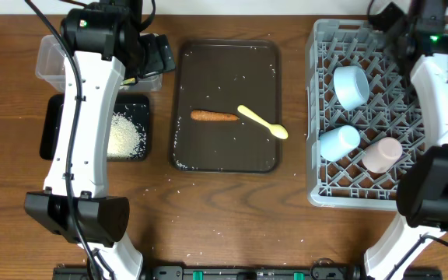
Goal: Sort waste into correct bins and load items into the dishwasher rack
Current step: 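Release the plate and move the right gripper back over the brown tray, then grasp the yellow spoon on the brown tray with the right gripper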
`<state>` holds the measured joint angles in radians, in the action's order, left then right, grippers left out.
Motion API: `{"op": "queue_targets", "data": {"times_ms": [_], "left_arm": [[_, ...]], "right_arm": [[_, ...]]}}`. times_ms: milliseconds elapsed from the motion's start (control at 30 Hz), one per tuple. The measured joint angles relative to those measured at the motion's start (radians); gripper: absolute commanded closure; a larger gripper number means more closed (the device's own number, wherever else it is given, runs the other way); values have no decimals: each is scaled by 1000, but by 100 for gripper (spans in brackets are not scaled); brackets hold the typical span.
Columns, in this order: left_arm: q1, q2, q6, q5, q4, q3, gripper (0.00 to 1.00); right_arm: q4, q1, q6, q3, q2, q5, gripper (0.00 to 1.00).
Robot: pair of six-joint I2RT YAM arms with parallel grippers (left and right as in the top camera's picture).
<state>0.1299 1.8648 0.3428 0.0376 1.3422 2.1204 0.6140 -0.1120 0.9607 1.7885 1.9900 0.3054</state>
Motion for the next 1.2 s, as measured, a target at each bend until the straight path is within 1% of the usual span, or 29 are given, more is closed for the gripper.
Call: {"op": "queue_targets", "data": {"times_ms": [133,167,333,500,667,767,833,867,933,1000,1100,1200], "left_arm": [[0,0,0,0,0,0,2],[0,0,0,0,0,0,2],[0,0,0,0,0,0,2],[0,0,0,0,0,0,2],[0,0,0,0,0,0,2],[0,0,0,0,0,0,2],[0,0,0,0,0,0,2],[0,0,0,0,0,0,2],[0,0,0,0,0,0,2],[0,0,0,0,0,0,2],[0,0,0,0,0,0,2],[0,0,0,0,0,0,2]], "right_arm": [[-32,-5,-78,-6,6,-9,2],[-44,-8,-105,-6,6,-10,1],[-79,-14,-207,-6,-1,-20,1],[-107,-3,-280,-9,-63,-74,1],[-86,37,-434,-9,-175,-246,1],[-38,71,-560,-9,-227,-400,1],[5,90,-638,-8,-239,-519,1],[27,99,-677,-8,-240,-584,3],[60,116,-733,-8,-229,-698,7],[76,140,-770,-9,-211,-786,7],[92,204,-800,-9,-181,-830,7],[125,310,-819,-9,-138,-768,7]]}}
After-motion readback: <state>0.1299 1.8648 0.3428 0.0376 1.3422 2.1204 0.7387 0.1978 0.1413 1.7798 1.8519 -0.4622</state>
